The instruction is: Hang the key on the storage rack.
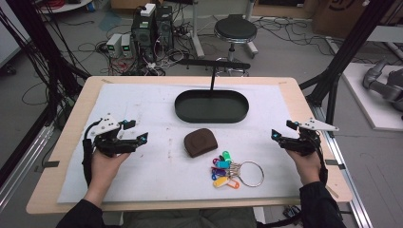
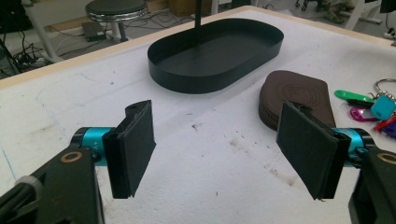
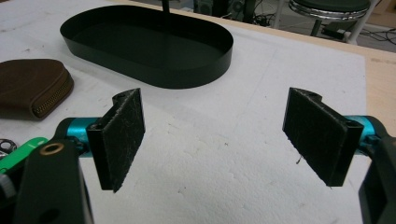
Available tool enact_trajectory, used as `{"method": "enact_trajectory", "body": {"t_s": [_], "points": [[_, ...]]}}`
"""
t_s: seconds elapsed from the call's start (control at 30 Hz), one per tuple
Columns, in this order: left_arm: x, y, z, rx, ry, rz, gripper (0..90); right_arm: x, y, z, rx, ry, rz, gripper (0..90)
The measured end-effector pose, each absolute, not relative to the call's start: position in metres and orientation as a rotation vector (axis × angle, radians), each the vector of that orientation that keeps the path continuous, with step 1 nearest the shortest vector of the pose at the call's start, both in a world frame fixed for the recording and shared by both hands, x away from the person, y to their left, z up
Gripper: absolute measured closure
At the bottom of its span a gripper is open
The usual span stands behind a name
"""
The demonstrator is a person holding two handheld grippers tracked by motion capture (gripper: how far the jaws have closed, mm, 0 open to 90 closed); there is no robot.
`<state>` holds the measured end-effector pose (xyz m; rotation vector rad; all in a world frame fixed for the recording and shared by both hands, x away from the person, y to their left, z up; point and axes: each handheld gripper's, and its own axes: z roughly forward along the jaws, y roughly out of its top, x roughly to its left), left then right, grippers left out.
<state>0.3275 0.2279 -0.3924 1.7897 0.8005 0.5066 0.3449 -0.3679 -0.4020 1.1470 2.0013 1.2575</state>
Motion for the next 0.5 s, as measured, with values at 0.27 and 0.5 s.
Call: {"method": "enact_trajectory", "body": {"t_s": [0.27,0.5], "points": [[0.3279,0.2313,-0.3922,1.765,0.807,0.498,27.9,0.3443,-0.3691,-0.4018,1.161,1.998,1.259,21.5],[0.3294,0.2262,-0.3939,1.773,0.8,0.475,27.8,0.345,-0.3713,-0.4032,1.165,1.996,1.253,21.5]]}}
